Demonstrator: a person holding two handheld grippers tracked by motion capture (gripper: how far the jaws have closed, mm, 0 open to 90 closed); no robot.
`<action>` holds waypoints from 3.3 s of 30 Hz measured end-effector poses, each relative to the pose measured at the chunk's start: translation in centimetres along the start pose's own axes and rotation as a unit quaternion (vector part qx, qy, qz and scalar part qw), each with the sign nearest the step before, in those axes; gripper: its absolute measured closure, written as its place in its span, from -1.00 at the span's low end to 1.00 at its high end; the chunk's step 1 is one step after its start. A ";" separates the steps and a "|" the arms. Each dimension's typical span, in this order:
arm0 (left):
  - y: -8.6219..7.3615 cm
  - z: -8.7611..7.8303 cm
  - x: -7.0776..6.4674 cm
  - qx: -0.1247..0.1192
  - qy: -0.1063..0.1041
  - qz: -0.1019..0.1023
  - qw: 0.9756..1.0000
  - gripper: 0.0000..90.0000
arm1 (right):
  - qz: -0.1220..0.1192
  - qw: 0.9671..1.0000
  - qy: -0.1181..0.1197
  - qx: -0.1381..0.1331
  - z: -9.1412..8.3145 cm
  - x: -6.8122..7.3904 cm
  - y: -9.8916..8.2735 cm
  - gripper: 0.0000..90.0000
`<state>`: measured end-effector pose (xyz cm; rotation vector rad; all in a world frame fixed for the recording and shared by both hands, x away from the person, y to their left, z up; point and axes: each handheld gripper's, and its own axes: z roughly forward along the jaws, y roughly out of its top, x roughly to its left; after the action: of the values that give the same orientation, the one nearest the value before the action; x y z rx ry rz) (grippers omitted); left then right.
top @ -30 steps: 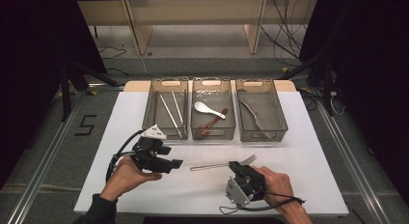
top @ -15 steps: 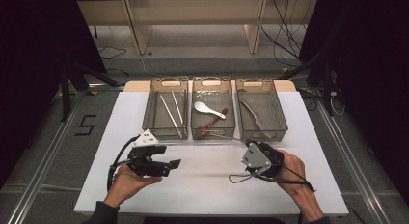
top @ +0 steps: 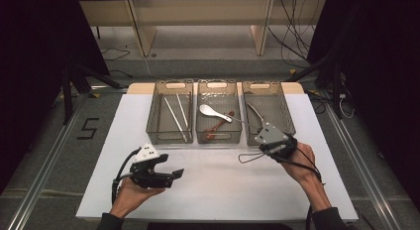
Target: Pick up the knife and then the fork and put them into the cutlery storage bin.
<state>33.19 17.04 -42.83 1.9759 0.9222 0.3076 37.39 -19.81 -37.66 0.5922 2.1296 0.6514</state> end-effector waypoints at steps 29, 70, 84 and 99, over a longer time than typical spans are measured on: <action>-2.0 -0.5 -0.1 -0.039 0.025 -0.002 0.999 -0.58 | 0.189 0.980 0.035 0.054 6.2 -7.4 -0.1 0.96; -2.2 -0.5 0.0 -0.046 0.026 -0.009 0.999 -0.58 | 0.266 0.955 0.032 0.131 10.6 -8.2 -2.3 0.94; -2.2 -0.5 0.0 -0.044 0.026 -0.013 0.999 -0.58 | 0.287 0.951 0.051 0.101 9.7 -8.4 -2.0 0.35; -2.3 -0.5 0.1 -0.045 0.017 -0.019 0.999 -0.59 | 0.311 0.942 0.122 0.020 6.3 -6.3 -0.7 -0.03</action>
<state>31.87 18.14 -44.40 1.8731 0.9504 0.3571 45.86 -22.66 -37.92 1.2893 2.1799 1.0700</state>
